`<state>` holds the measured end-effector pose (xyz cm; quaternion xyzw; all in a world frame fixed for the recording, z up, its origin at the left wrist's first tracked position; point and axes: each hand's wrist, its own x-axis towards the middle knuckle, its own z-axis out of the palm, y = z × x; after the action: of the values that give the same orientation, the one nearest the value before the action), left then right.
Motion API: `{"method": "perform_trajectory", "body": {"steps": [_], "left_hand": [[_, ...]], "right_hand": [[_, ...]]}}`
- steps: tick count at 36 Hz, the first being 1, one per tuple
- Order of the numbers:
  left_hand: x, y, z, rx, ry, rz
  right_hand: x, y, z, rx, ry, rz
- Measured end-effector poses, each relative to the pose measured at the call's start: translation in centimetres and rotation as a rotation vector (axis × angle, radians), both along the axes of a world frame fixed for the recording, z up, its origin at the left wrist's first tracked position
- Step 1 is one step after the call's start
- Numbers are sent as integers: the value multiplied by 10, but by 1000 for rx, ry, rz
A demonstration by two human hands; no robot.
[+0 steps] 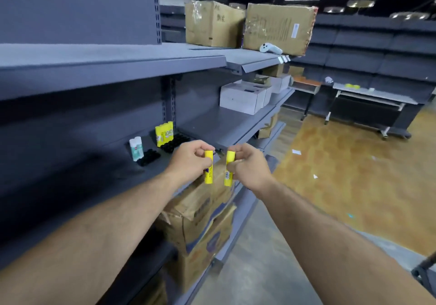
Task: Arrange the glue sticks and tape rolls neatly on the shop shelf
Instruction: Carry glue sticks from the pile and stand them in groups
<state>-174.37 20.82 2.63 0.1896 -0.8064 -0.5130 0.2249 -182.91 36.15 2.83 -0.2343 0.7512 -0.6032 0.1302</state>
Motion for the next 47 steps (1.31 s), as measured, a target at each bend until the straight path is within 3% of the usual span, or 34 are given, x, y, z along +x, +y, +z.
{"method": "perform_trajectory", "body": {"steps": [23, 38, 47], "left_hand": [[-190, -133, -4, -10, 44, 219], [-205, -221, -13, -352, -117, 485], [-221, -232, -25, -379, -199, 608]], "right_hand": [[-217, -142, -1, 35, 54, 174], [-270, -260, -11, 18, 76, 413], [-301, -294, -6, -39, 52, 592]]}}
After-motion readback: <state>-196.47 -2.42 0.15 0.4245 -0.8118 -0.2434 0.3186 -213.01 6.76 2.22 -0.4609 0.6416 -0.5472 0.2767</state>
